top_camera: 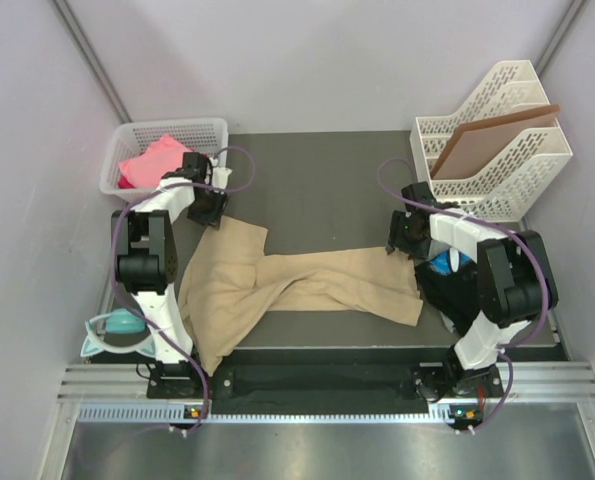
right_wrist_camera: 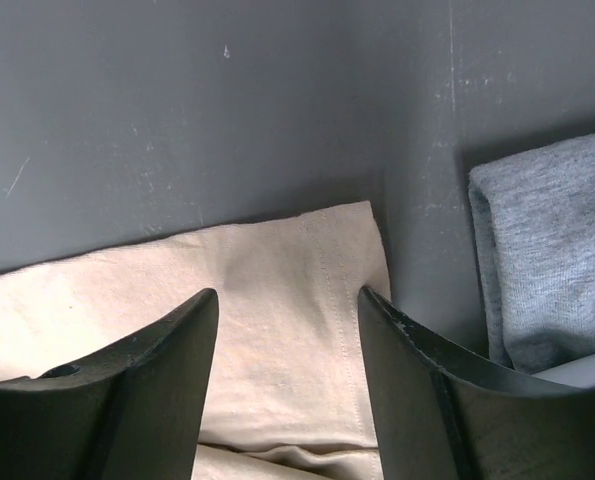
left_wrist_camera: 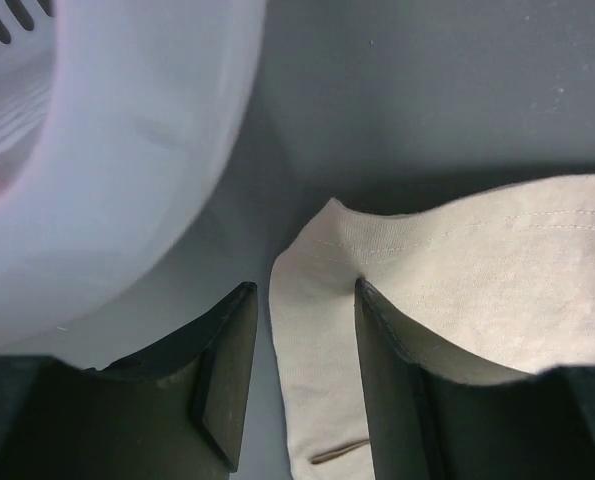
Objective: Fold and stack the t-shirts
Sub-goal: Flatten out the tshirt
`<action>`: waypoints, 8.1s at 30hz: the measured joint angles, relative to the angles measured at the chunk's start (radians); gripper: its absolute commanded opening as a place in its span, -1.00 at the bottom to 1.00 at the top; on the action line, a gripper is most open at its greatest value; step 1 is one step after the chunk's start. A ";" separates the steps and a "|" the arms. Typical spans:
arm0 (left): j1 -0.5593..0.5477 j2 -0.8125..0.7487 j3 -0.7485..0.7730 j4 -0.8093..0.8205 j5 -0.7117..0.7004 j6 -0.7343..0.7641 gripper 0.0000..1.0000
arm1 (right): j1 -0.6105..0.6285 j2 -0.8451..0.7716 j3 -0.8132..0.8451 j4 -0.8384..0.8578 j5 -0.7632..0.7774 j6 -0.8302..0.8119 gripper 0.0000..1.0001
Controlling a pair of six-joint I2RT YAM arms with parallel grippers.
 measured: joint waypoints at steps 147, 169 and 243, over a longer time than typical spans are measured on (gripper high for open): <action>0.077 -0.844 0.633 -0.404 0.227 -0.003 -0.97 | 0.054 -1.088 0.163 -0.379 -0.135 -0.053 -1.00; 0.078 -0.904 0.963 -0.536 0.235 -0.035 -0.86 | 0.054 -1.066 0.708 -0.592 -0.195 -0.071 -1.00; 0.039 -0.587 0.031 -0.081 0.113 0.217 -1.00 | 0.116 -0.521 0.167 -0.207 0.201 -0.099 -1.00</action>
